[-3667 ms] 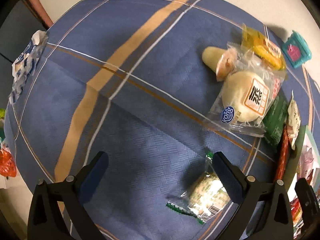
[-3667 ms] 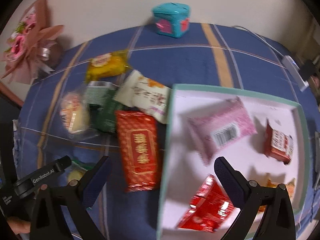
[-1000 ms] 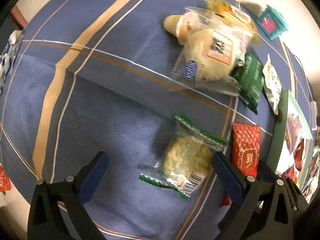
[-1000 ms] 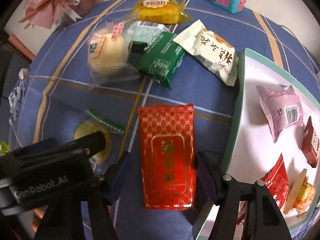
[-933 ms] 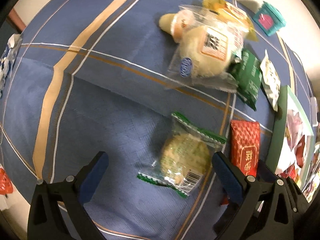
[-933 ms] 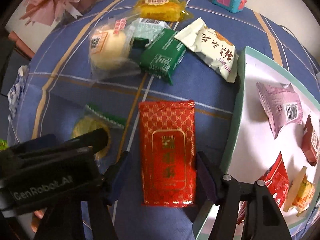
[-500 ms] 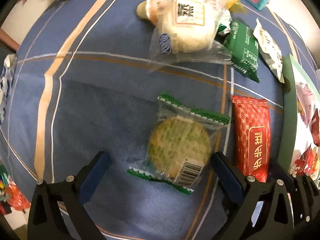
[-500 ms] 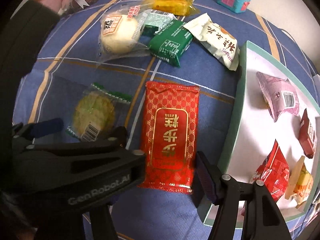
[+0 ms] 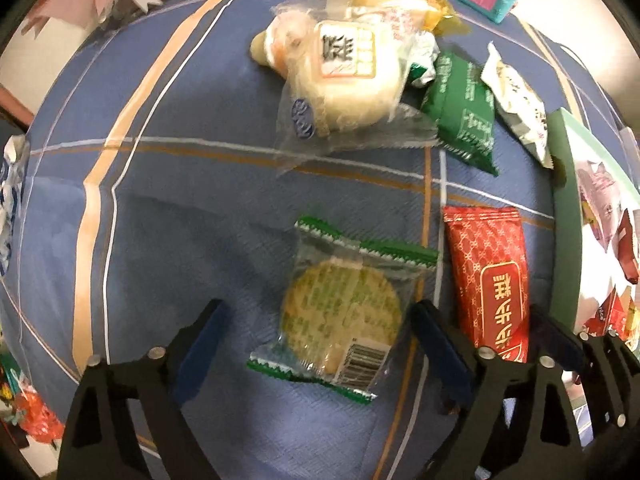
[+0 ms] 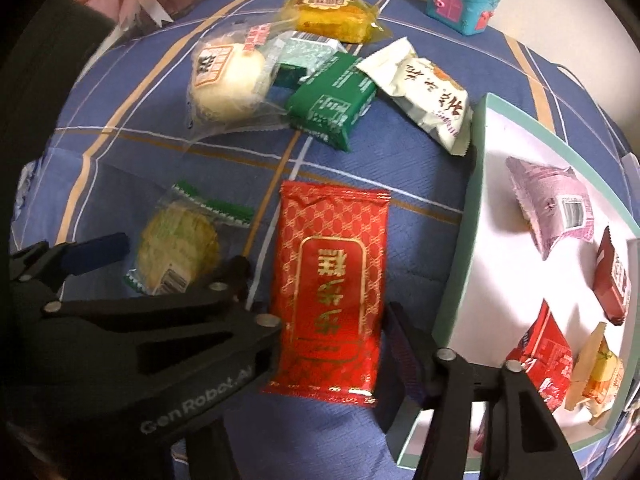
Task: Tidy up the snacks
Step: 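Close left tool on round biscuit pack while right tool grips red cake pack, then carry biscuit with left tool while right tool carries red cake pack over tray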
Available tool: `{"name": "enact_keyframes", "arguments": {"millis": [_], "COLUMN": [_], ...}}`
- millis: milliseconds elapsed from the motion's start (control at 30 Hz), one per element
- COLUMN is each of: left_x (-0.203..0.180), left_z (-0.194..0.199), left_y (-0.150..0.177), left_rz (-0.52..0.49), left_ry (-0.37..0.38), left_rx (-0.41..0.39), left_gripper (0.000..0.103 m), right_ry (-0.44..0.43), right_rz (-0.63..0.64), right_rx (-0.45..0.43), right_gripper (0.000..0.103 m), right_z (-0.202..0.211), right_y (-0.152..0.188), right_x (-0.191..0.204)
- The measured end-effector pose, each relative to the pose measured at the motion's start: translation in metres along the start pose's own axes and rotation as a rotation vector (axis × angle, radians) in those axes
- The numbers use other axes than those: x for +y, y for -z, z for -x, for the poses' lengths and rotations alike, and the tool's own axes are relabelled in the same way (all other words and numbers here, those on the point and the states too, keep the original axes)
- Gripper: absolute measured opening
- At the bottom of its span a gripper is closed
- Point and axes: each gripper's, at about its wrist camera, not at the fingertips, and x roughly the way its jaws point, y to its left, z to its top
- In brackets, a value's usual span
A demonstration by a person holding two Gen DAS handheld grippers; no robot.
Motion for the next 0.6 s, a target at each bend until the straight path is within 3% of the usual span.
{"name": "enact_keyframes", "arguments": {"millis": [233,367,600], "left_x": [-0.006,-0.007,0.001], "left_z": [0.006,0.015,0.031], "left_y": [-0.001,-0.003,-0.008], "left_rz": [-0.031,-0.051,-0.038], "left_ry": [0.021,0.028,0.033], "left_rx": [-0.030,-0.043,-0.039], "left_gripper": [0.075,0.056,0.052], "right_ry": [-0.025,-0.038,-0.075], "right_rz": [-0.027,-0.052,-0.061], "right_rx": [-0.004,0.000,0.008], "right_gripper": [0.051,0.049,0.048], "right_z": [0.001,0.003,0.010], "right_y": [-0.001,-0.010,-0.011], "right_x": [-0.017,-0.025,-0.027]}}
